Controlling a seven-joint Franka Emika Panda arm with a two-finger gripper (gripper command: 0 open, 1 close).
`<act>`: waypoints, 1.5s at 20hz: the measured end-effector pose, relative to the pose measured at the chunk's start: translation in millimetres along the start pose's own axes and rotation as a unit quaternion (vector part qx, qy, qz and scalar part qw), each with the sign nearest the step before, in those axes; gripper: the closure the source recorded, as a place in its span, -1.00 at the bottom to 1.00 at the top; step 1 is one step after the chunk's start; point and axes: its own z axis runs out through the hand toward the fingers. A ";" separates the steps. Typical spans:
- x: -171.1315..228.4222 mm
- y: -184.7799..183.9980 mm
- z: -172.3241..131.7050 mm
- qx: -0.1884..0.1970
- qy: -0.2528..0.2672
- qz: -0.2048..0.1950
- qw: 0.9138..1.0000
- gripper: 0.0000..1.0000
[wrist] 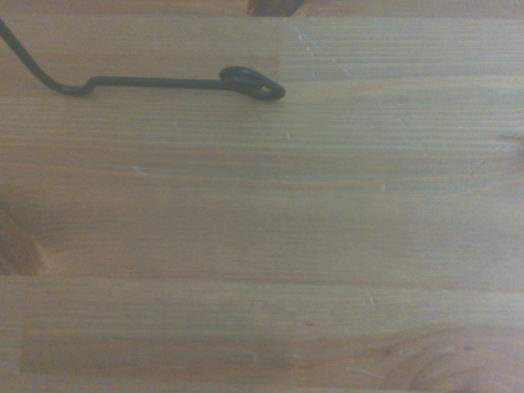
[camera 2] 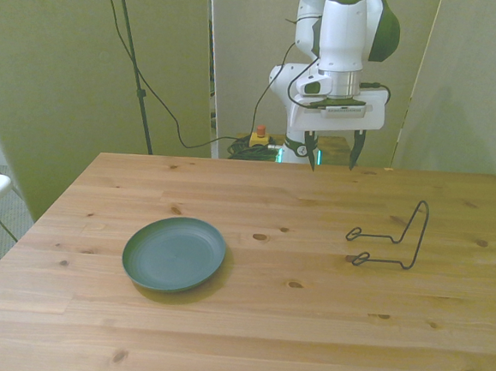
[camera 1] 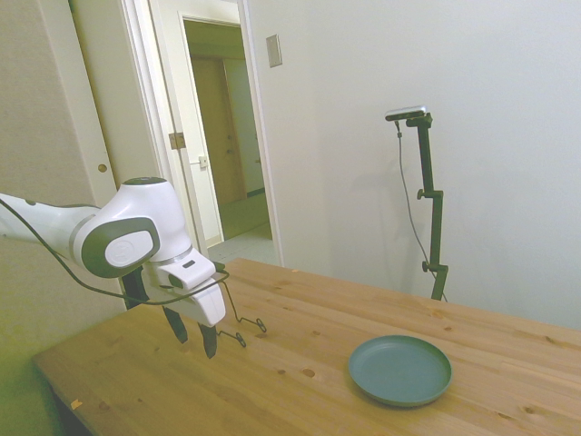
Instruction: Load the plate
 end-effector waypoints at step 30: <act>174.6 -29.7 2.8 -0.024 0.063 0.122 0.990 -1.00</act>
